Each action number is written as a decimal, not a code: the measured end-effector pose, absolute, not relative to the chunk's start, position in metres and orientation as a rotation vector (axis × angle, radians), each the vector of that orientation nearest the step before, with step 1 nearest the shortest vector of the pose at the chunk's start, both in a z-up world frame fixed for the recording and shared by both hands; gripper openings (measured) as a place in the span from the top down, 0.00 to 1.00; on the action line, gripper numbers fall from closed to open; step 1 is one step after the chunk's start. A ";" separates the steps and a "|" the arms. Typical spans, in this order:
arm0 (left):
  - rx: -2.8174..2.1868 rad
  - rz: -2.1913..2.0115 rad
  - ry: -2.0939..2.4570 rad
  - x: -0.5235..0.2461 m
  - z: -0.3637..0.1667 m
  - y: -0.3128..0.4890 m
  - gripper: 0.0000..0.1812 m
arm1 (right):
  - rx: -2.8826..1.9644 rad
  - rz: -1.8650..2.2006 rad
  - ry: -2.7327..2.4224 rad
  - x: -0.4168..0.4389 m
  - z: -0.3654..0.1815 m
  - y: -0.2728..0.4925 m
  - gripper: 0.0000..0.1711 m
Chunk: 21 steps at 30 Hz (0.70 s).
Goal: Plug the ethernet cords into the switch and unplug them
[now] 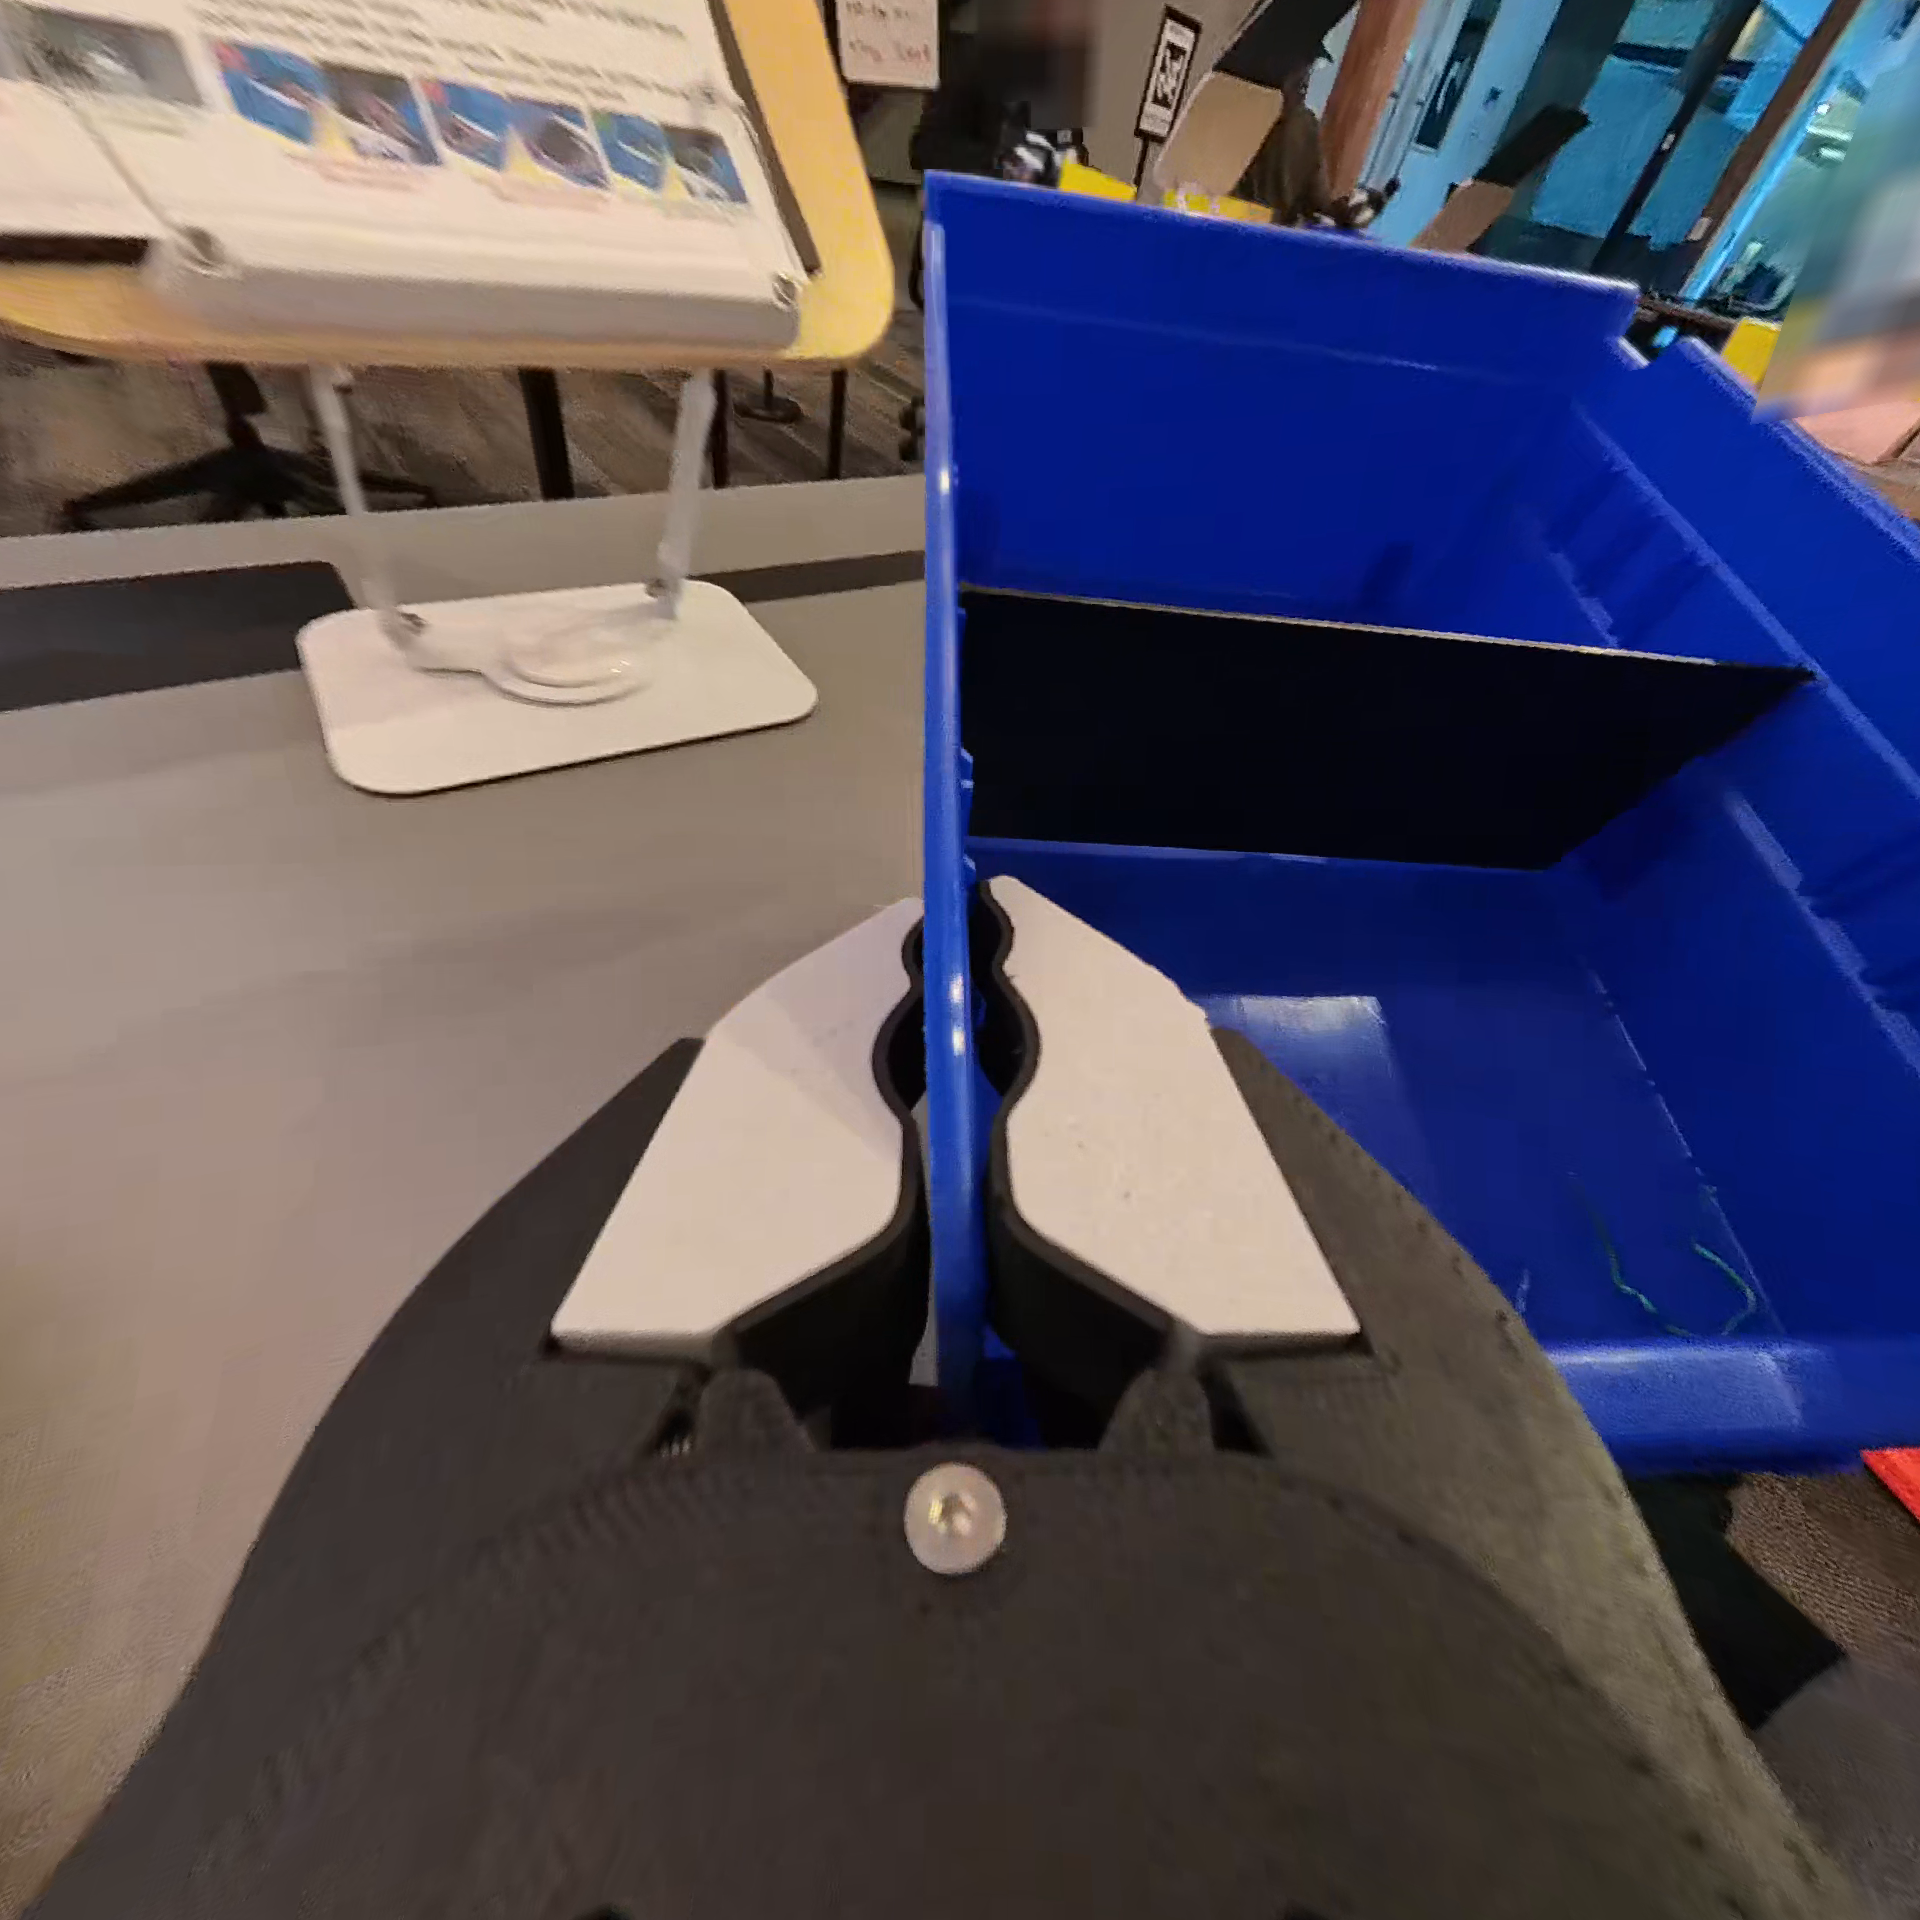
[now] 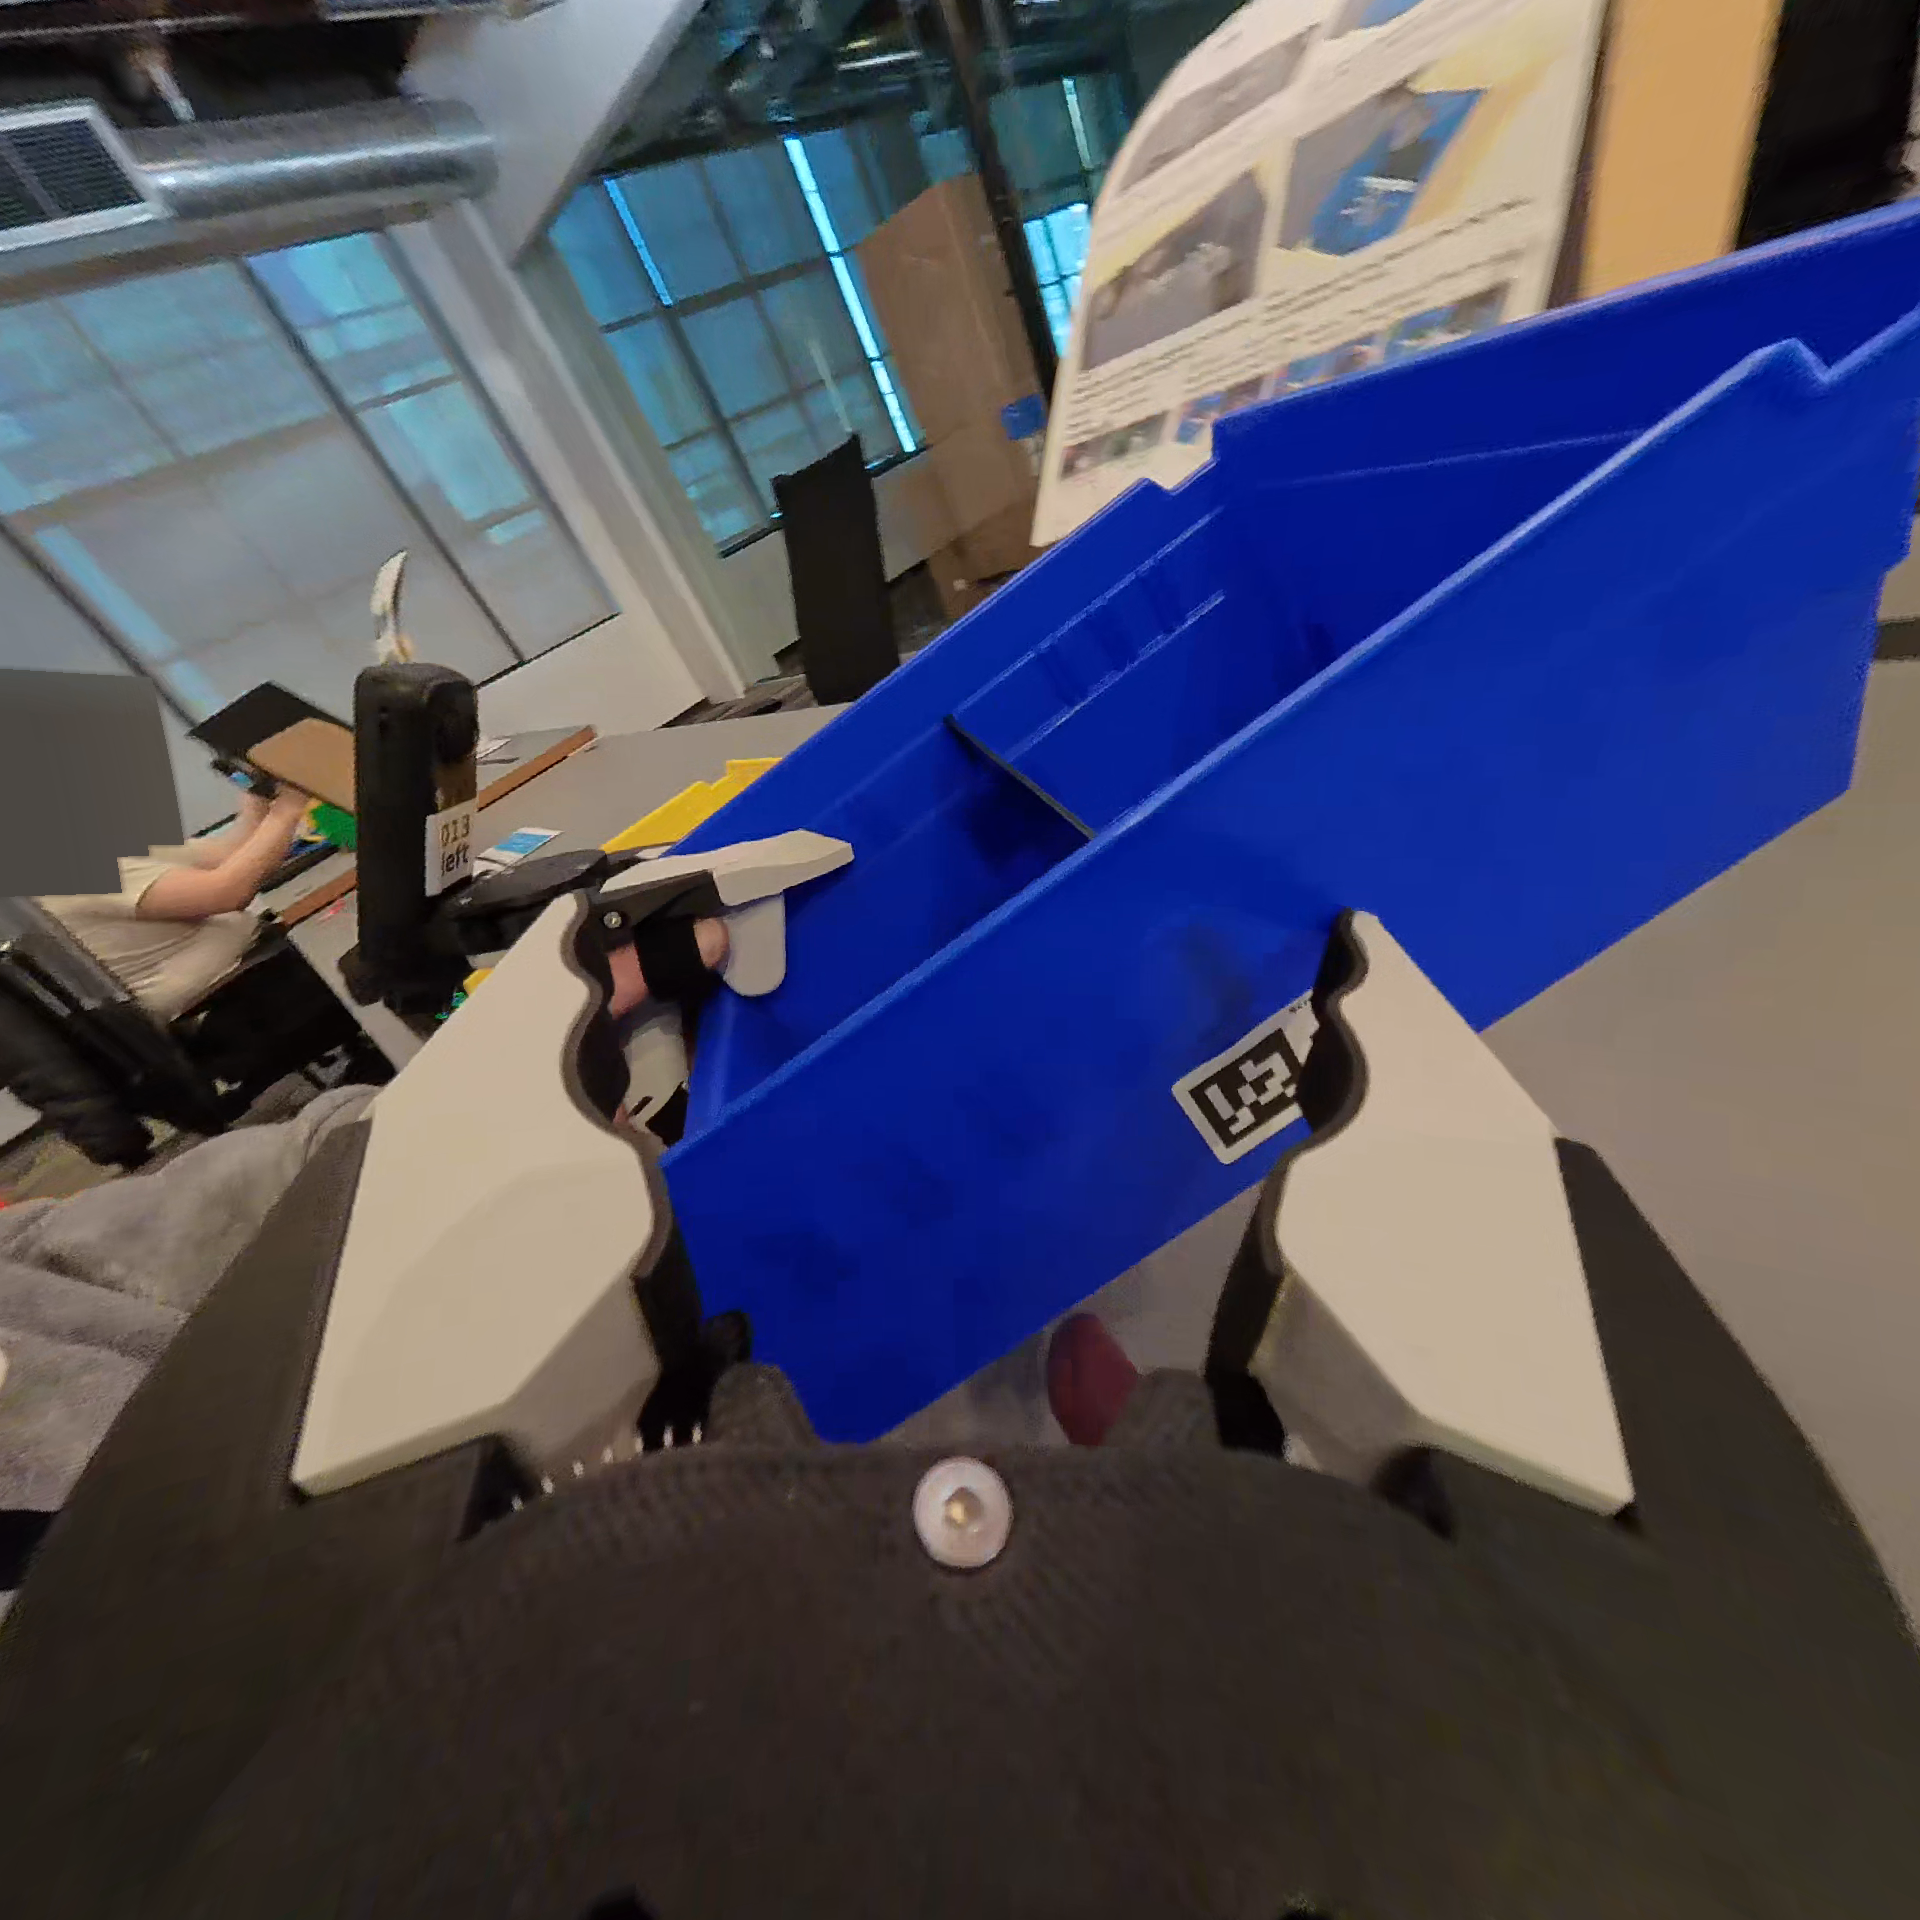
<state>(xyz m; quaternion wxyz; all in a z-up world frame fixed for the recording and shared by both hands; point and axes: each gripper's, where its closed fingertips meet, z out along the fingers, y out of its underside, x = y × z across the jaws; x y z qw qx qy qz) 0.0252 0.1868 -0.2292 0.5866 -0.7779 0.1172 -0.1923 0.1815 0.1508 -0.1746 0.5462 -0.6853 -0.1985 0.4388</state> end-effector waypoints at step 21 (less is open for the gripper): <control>-1.921 -0.558 0.457 0.160 -0.298 0.191 0.76 | -1.868 1.040 -0.275 0.301 -0.250 0.209 0.30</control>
